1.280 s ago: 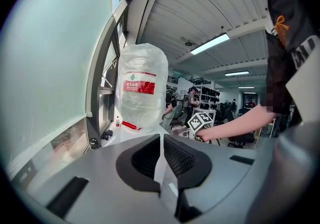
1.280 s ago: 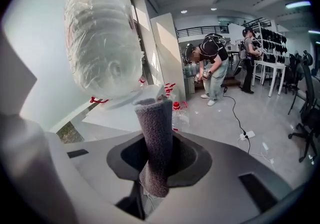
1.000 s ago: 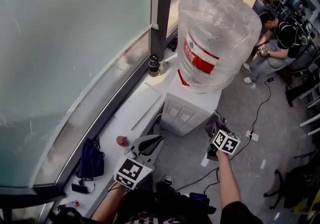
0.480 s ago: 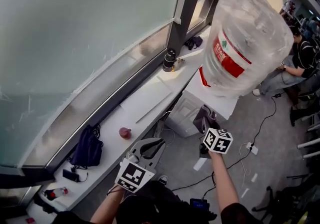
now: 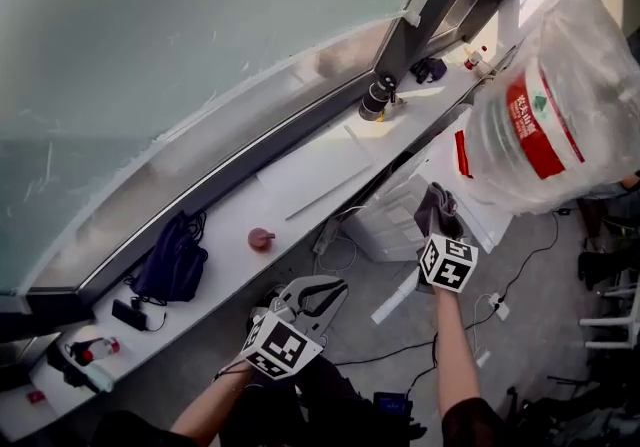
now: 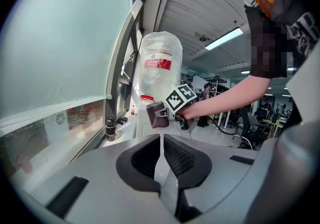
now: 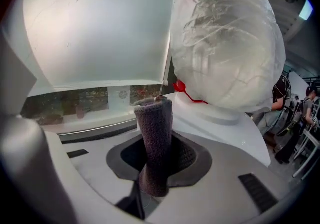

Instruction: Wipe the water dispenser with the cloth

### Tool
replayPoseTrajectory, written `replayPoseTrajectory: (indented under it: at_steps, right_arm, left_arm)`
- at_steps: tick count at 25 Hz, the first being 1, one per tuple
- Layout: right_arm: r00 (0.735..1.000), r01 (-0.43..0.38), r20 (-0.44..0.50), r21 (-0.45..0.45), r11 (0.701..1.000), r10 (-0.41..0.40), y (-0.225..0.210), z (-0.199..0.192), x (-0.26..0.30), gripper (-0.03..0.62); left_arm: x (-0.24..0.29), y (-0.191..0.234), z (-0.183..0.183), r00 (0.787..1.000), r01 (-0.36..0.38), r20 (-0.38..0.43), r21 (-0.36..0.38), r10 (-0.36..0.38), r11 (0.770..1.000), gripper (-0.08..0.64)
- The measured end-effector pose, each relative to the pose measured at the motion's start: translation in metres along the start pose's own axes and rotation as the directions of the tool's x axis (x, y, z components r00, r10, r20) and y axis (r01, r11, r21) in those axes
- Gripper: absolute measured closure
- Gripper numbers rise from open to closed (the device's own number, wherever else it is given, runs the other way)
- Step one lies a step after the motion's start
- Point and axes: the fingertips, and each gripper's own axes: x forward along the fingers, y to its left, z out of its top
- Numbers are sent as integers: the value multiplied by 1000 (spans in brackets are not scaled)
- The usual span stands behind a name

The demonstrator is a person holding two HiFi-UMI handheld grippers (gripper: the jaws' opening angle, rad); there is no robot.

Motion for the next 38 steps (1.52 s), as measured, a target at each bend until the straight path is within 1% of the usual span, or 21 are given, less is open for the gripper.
replayPoseTrajectory:
  at_steps: [4,7,10,14,16,23,28,31,38]
  right_arm:
    - [999,22,-47,-84,996,-26,17,-27,18,489]
    - [995,21,-96,-94,995,-30,24,-57,37,489]
    - [992,25,-122,-109,994,-38,26,-85,55,489]
    - [987,25,-152,-141,990,-46,32,-121,80,489]
    - [984,24,-173,-152,988,-51,33,-140,91,489]
    - [976,11,-211,-201,980,-54,53,-199,140,491]
    - [971,-6,-233,-215,977,-46,76,-243,181,491]
    - [966,-20,-257,-209,978,-35,85,-275,202,491]
    - [924,-69,-382,-228,971,-24,98,-332,235,491]
  left_arm:
    - [9,9,-19,1000,7,-2,-36,-7,999,529]
    - [15,16,-34,1000,13,-10,-52,-13,999,529]
    - [22,24,-51,1000,11,-11,-65,-12,998,529]
    - [31,39,-71,1000,6,20,-115,-4,993,529]
    - [35,45,-85,1000,-5,15,-129,7,992,529]
    - [52,65,-133,999,-45,16,-123,47,991,529]
    - [62,87,-170,998,-63,5,-115,64,991,529]
    - [64,95,-186,997,-77,-6,-104,76,992,529]
    - [59,101,-205,996,-93,-24,-104,91,990,529]
